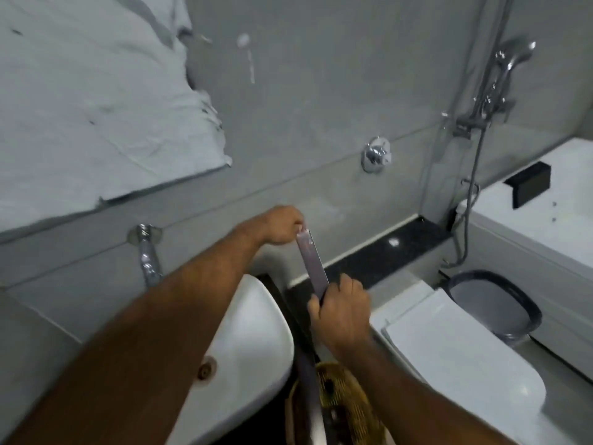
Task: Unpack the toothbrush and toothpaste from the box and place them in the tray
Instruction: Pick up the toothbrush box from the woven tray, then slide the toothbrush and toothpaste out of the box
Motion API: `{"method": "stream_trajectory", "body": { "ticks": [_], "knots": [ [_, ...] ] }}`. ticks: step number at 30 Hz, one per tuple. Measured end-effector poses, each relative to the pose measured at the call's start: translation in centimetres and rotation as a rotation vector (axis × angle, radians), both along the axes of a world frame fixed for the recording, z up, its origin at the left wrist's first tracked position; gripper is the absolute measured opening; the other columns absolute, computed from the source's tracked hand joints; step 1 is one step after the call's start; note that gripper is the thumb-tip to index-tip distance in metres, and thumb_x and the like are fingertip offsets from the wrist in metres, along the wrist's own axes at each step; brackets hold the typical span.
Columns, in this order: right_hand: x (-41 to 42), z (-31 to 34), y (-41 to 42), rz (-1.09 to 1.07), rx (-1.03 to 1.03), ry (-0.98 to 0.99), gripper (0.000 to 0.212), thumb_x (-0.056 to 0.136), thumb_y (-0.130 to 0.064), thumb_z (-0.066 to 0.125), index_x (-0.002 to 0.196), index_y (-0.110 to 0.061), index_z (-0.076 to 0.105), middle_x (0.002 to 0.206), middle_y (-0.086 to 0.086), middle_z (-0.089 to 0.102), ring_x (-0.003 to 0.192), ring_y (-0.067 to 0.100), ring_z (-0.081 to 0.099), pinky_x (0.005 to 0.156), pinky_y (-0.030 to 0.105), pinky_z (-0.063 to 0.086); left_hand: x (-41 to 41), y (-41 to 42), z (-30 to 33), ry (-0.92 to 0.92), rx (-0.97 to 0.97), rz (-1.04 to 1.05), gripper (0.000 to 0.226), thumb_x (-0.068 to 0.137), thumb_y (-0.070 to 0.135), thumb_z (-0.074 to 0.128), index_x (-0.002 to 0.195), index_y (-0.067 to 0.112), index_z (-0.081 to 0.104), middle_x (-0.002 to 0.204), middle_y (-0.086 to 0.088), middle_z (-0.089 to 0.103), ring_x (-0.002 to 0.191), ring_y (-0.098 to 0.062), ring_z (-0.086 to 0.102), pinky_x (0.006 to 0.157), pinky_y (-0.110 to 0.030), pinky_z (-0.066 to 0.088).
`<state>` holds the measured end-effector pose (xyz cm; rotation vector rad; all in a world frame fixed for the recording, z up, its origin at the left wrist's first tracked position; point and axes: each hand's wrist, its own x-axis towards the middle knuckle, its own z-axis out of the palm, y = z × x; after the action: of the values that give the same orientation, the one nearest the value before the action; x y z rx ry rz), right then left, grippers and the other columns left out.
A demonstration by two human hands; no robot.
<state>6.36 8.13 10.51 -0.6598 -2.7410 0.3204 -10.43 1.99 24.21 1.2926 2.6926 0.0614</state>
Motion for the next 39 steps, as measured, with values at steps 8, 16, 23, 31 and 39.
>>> {"method": "stream_trajectory", "body": {
  "ticks": [8, 16, 23, 31, 39],
  "knots": [
    [-8.7, 15.9, -3.3, 0.148, -0.041, 0.376, 0.037, 0.089, -0.043, 0.051, 0.094, -0.009, 0.066, 0.092, 0.011, 0.070, 0.084, 0.031, 0.064, 0.071, 0.041, 0.053, -1.2, -6.3, 21.9, 0.314, 0.083, 0.123, 0.033, 0.083, -0.001, 0.058, 0.113, 0.008, 0.071, 0.097, -0.007, 0.071, 0.091, -0.023, 0.066, 0.081, -0.028, 0.050],
    [-11.1, 21.9, -5.5, 0.318, -0.171, 0.533, 0.035, 0.087, -0.043, 0.055, 0.100, -0.012, 0.062, 0.090, 0.007, 0.067, 0.078, 0.025, 0.062, 0.060, 0.033, 0.044, 1.6, -11.1, 27.4, 0.334, 0.507, 0.240, 0.027, 0.076, -0.001, 0.051, 0.084, 0.012, 0.073, 0.069, -0.005, 0.071, 0.054, -0.014, 0.068, 0.049, -0.027, 0.055],
    [-11.5, 27.0, -2.6, 0.441, 0.217, 0.165, 0.053, 0.092, -0.037, 0.047, 0.142, -0.026, 0.037, 0.123, 0.016, 0.052, 0.113, 0.037, 0.049, 0.091, 0.052, 0.044, 0.0, -15.4, 18.0, -0.295, 1.241, 0.771, 0.033, 0.087, 0.024, 0.034, 0.107, 0.008, 0.055, 0.092, -0.012, 0.064, 0.064, -0.028, 0.071, 0.049, -0.037, 0.058],
    [-11.8, 34.1, -6.5, 0.750, 0.918, -0.121, 0.042, 0.091, -0.018, 0.055, 0.130, -0.031, 0.055, 0.114, 0.010, 0.047, 0.111, 0.029, 0.044, 0.073, 0.041, 0.042, 2.6, -16.0, 2.9, -1.340, 1.971, 0.682, 0.029, 0.094, 0.017, 0.038, 0.089, -0.002, 0.060, 0.054, -0.012, 0.065, 0.051, -0.022, 0.071, 0.050, -0.035, 0.062],
    [-12.6, 33.3, -9.7, 0.893, 1.171, -0.043, 0.042, 0.088, -0.020, 0.066, 0.129, -0.029, 0.059, 0.114, 0.007, 0.051, 0.109, 0.026, 0.045, 0.083, 0.044, 0.052, 4.0, -17.9, -1.7, -1.474, 1.906, 0.642, 0.034, 0.096, 0.022, 0.043, 0.110, -0.002, 0.062, 0.086, -0.016, 0.077, 0.055, -0.017, 0.066, 0.049, -0.025, 0.058]
  ]
}}
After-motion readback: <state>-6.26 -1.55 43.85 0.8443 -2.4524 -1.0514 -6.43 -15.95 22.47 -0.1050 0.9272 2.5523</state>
